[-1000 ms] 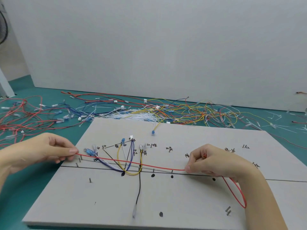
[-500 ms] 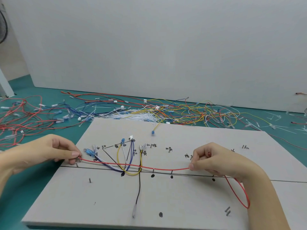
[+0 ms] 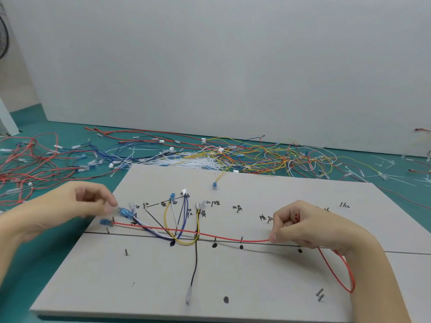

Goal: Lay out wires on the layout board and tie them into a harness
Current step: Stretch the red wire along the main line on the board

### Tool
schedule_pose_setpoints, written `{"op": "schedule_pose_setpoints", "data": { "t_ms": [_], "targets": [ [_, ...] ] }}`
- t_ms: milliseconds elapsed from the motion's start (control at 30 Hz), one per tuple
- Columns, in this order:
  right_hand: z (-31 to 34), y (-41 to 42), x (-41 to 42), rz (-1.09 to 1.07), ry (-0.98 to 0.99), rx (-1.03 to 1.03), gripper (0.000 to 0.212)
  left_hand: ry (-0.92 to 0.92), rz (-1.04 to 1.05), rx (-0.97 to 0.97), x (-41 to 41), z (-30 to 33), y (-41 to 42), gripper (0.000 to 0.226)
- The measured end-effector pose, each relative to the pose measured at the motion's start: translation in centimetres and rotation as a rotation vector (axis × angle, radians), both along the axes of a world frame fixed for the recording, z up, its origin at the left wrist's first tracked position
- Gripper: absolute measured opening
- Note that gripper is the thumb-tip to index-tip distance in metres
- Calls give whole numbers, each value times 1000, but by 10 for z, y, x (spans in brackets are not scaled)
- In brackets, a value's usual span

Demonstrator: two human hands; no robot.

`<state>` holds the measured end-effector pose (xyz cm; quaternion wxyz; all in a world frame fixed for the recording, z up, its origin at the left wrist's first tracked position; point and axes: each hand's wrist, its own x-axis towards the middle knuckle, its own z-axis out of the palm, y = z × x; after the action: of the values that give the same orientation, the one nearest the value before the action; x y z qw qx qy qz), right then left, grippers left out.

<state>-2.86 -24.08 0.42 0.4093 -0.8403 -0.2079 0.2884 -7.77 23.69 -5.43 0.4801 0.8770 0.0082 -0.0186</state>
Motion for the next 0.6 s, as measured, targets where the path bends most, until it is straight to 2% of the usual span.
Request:
{"op": "schedule_pose_setpoints", "data": {
  "t_ms": [200,267,367,467,600],
  "targets": [
    [3,-1,-1,5,-11,55,17,-167,-22,37,-8,31,-59,45],
    [3,-1,-1,-13,-8,99,16,-158,-86,43,-14,39,-82,39],
    [4,-2,-2,-9,-3,108,16,-144,-185,134,-20,41,-110,18],
    [4,-2,-4,27,-4,55,17,-129,-176,165,-25,38,-125,7],
    [4,-1,-6,40,3,-31,19,-123,-166,213,-29,37,-131,11]
  ]
}}
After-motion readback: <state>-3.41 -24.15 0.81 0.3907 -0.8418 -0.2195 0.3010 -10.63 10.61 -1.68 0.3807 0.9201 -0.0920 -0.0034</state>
